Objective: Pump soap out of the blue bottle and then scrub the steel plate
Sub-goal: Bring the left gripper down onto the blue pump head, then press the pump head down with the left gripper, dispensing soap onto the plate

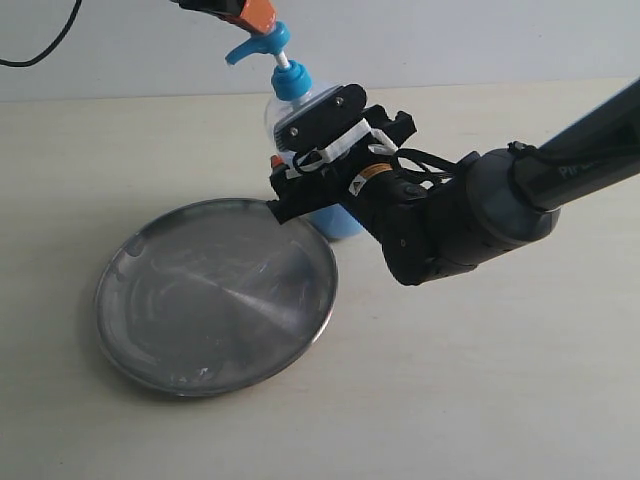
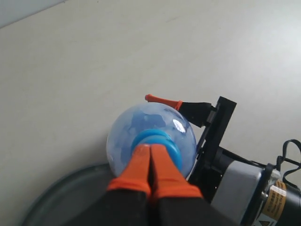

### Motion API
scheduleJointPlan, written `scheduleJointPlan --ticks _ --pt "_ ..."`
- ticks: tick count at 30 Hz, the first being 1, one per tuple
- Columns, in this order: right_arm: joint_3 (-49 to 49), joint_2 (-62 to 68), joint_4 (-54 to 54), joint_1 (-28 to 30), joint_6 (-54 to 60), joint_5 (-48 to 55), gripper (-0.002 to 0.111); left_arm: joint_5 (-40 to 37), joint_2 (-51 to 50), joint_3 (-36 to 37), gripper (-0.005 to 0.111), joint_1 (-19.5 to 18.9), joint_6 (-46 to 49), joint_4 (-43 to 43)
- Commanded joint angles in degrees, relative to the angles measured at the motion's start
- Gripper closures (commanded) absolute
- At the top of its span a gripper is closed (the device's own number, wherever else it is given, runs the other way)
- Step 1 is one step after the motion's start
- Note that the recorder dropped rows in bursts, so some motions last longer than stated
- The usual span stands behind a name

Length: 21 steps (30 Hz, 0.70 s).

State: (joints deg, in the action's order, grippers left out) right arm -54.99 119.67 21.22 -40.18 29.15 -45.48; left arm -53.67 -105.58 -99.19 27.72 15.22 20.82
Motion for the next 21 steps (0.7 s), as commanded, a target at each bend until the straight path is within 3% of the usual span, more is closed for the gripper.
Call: scheduleJointPlan --ticks 1,12,21 --pt "-0.35 -0.61 -2.34 0.00 0.81 -2.67 0.108 -5.74 -3.25 1.18 0.107 0.33 -0.22 -1.15" --pt "-0.35 -0.61 -2.34 0.00 0.81 -2.67 0.108 -5.68 -5.59 3.78 0.107 0.33 -0.22 -2.24" --pt "-0.35 -0.61 -2.34 0.00 0.81 -2.67 0.108 -1.14 -6.75 9.17 0.107 0.33 0.17 -1.78"
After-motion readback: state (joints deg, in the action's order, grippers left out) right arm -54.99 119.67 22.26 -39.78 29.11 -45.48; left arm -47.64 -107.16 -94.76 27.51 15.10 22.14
